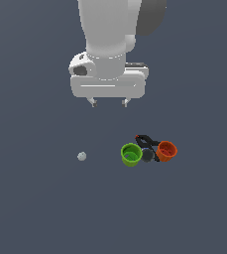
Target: Pick up a designated object from a clutter of objects.
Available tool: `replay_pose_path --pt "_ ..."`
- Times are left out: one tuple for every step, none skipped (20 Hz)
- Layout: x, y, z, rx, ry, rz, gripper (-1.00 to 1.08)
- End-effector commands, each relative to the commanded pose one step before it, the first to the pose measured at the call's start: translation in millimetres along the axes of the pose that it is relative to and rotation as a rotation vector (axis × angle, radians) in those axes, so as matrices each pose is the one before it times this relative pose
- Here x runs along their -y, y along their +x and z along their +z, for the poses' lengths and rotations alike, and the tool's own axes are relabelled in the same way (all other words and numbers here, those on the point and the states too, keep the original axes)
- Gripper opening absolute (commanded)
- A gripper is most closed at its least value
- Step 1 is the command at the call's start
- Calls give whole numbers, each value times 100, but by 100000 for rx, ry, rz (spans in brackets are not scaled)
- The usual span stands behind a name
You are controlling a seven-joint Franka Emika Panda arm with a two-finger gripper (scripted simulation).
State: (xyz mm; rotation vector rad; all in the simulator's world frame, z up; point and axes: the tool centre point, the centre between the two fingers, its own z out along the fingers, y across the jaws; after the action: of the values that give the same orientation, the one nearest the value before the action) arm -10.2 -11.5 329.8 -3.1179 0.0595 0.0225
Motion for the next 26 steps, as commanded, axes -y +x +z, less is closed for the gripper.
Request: replay_pose_path --pt "-1 0 0 0 0 0 100" --pt "-33 -3 -15 0 0 0 100" --pt "-186 -10 -47 -9 -35 192 100" --pt "-267 -17 -77 -9 -40 236 100" --pt "-374 -27 -109 -12 -55 341 100" --pt "-476 -40 -145 -14 -70 452 100" --pt "-530 -53 -171 -14 -78 542 100" --pt "-431 -52 -152 -10 -62 484 100" --pt "-319 -48 -128 -6 -46 406 100" --pt "-214 -40 -101 -3 -31 330 100" --pt "-98 -29 -67 0 -14 212 100" --pt "5 -11 -20 2 0 69 100" --pt "64 13 32 1 9 -109 100" --pt "39 29 60 -2 7 -189 100" --pt "3 40 77 -4 2 -254 100" --pt "-33 52 98 -7 -1 -316 100" --pt "-58 66 122 -9 -4 -400 100" --pt "-82 80 150 -12 -7 -486 100" --pt "-95 95 182 -14 -8 -592 100" --pt "-103 112 218 -16 -8 -704 100" --pt "-109 127 255 -19 -8 -821 100" --pt "-119 141 289 -21 -9 -927 100" --pt "-135 151 318 -22 -11 -1018 100" --pt "-155 160 348 -24 -13 -1109 100" --pt "-174 168 380 -26 -15 -1205 100" --pt "-191 175 414 -28 -17 -1306 100"
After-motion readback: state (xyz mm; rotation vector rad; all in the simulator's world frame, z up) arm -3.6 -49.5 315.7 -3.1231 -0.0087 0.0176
